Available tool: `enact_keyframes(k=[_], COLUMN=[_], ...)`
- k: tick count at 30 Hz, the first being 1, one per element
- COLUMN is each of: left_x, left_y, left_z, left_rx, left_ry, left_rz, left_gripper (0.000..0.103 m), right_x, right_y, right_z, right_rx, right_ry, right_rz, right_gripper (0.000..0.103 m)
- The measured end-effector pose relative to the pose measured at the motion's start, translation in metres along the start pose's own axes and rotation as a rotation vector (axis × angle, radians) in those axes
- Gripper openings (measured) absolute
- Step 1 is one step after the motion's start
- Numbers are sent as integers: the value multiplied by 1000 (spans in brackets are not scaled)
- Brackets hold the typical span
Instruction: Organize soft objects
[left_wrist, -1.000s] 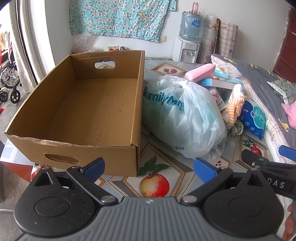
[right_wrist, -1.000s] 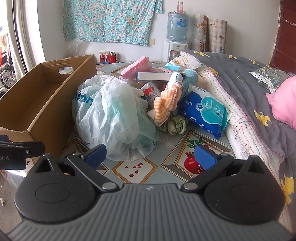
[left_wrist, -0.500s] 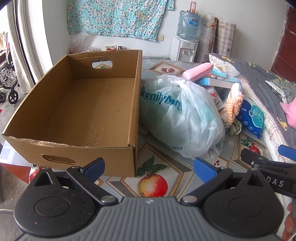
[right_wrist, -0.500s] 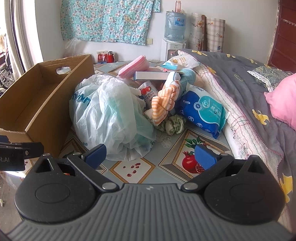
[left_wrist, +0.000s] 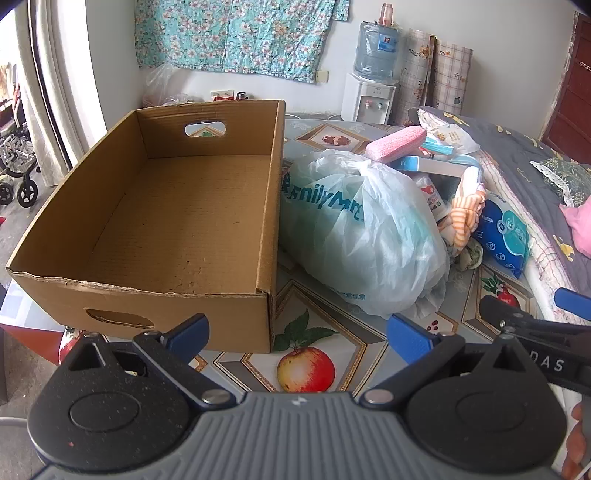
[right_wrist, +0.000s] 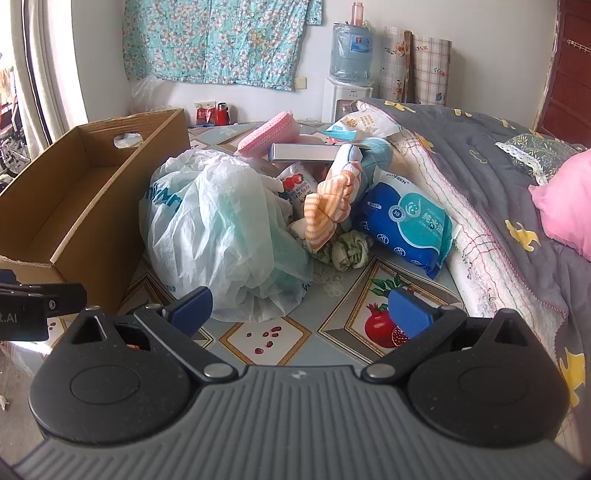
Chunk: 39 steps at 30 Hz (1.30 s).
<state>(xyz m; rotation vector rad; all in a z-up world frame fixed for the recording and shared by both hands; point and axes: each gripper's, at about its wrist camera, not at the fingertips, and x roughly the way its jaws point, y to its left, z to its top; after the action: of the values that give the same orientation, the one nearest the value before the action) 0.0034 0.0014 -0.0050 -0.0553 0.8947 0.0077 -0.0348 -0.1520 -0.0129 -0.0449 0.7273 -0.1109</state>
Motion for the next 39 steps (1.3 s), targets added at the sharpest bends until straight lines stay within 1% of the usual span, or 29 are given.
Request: enact_keyframes(k=[39], left_x=[3], left_y=[3], left_z=[-1], left_rx=[-3], left_ry=[16], left_rz=[13], left_gripper=[103], right_x=[6], right_y=[3], right_z=[-2], right_rx=[-4], right_ry=[7], right_rz=[2], right_gripper=[102])
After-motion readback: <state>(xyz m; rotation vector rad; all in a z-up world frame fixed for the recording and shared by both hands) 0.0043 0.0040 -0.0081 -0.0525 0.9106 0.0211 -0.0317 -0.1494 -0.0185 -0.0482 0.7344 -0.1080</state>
